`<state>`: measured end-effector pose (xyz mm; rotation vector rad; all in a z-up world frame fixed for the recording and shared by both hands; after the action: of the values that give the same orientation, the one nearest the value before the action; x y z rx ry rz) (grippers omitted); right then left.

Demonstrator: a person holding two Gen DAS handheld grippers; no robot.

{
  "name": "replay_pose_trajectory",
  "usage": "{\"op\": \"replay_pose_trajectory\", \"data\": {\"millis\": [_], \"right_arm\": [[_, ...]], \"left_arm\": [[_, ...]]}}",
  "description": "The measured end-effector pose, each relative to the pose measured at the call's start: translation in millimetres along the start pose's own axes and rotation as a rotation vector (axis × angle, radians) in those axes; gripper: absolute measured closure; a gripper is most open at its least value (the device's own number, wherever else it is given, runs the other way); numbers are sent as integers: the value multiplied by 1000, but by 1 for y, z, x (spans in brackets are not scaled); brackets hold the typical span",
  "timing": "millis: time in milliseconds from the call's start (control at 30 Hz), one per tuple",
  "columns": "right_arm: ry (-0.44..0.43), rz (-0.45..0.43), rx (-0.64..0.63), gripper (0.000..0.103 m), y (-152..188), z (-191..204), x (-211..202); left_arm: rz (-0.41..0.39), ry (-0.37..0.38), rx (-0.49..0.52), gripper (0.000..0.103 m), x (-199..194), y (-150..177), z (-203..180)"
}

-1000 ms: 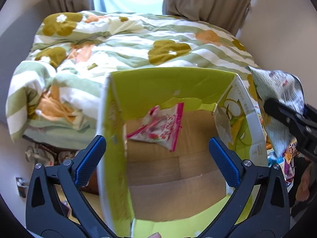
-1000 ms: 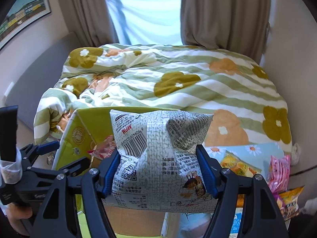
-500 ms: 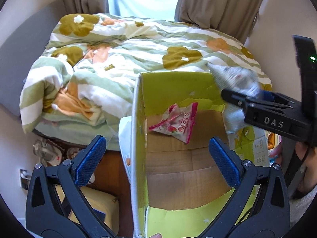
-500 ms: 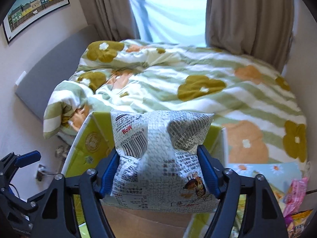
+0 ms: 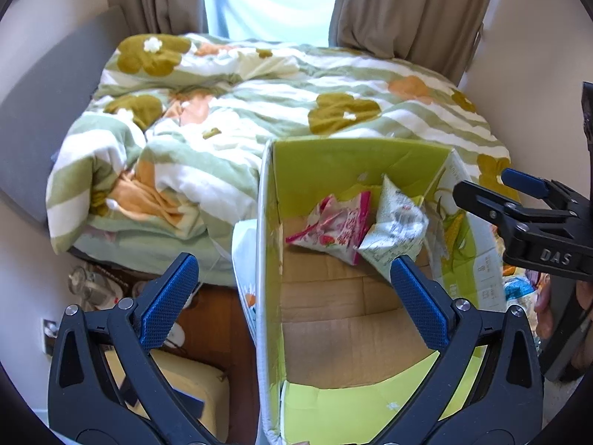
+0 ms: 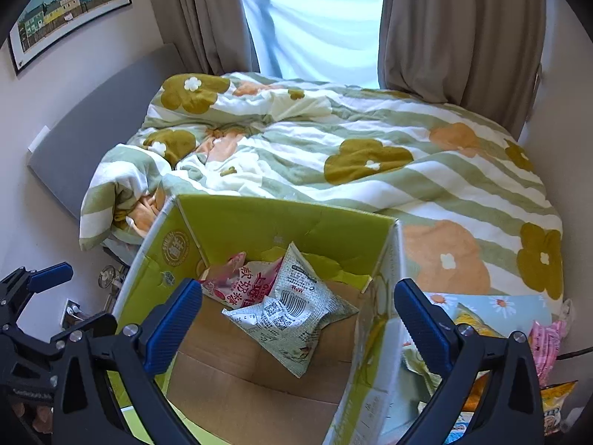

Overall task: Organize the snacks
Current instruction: 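Carry both bags over the green box and open both tools to drop them, then move both tools back to the pile and reach toward the yellow and Spongy bags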

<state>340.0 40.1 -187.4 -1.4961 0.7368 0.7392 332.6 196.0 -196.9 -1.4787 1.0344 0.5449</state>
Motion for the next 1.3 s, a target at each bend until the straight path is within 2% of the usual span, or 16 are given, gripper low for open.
{"op": "replay_pose_trajectory", "data": {"millis": [200,400,600,700,833,1033,1167,1300], "right_arm": [[7,-49,20,0,-4,-14,-42],[-15,-85,58,0,8,-42,-92],[-27,-127,47,0,34,-86,-142],[-1,-168,68,0,53,-116,-168],[29,-176,95,0,81,-161,-195],[58,-159,131,0,129,-220,-216],[77,-124,161,0,165,-257,-218],[101,-80,204,0,198,-288,-215]], "left_arm": [[-62,-17,31,0,-38,-7,-28],[-138,-46,46,0,-81,6,-69],[-190,-14,19,0,-108,32,-124],[-195,1,29,0,-114,48,-158],[-211,26,50,0,-119,69,-207],[-172,80,90,0,-105,107,-273],[-111,131,145,0,-82,133,-310],[-12,167,241,0,-47,166,-339]]}}
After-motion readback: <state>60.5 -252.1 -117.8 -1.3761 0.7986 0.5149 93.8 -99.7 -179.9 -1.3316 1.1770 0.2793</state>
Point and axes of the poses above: each gripper's, at about its wrist camera, not at the fingertips, and x roughly the way its jaws point, z to its left, y to its underside, the point moved 7 cm from there along x, roughly the way its jaws point, and after that the axes turned 9 degrees about y, right-handed, at the moved point
